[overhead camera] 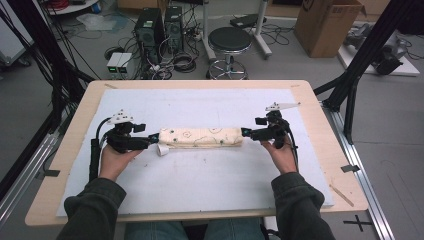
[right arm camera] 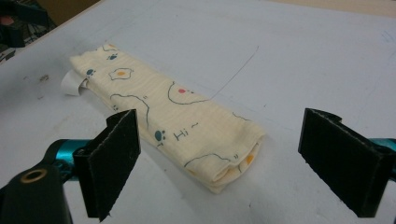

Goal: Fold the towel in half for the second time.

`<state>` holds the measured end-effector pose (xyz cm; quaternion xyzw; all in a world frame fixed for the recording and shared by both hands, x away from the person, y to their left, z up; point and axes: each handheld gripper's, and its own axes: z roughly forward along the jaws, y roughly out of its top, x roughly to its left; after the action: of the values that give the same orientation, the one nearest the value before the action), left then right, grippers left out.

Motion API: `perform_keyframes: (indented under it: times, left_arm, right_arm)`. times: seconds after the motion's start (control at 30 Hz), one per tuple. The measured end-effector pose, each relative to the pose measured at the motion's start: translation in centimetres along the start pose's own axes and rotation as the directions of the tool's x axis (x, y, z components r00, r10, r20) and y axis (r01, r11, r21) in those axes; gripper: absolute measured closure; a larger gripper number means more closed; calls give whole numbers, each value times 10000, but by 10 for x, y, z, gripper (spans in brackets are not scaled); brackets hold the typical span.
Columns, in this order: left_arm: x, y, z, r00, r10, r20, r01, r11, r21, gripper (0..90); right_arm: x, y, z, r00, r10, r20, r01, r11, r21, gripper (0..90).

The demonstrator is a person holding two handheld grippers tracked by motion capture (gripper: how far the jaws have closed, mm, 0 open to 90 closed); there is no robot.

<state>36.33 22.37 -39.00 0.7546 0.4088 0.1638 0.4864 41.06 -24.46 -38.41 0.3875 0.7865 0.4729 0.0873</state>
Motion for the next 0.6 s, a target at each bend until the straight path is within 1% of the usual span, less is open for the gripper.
perform_keyframes:
  times: [0.2,0.37,0.6]
  left_arm:
    - [-1,-2,-3,10000,-26,30,26,10000,18,274]
    - [-2,-4,-4,10000,74,45,-74,9999,80,273]
    - [-6,-4,-7,9998,131,172,-132,9999,86,273]
  right_arm:
    - [-1,-5,-1,10000,-4,65,4,10000,33,120]
    - [0,-6,-2,10000,56,17,-56,10000,38,120]
    - [1,-8,-7,10000,-46,-1,46,10000,-43,120]
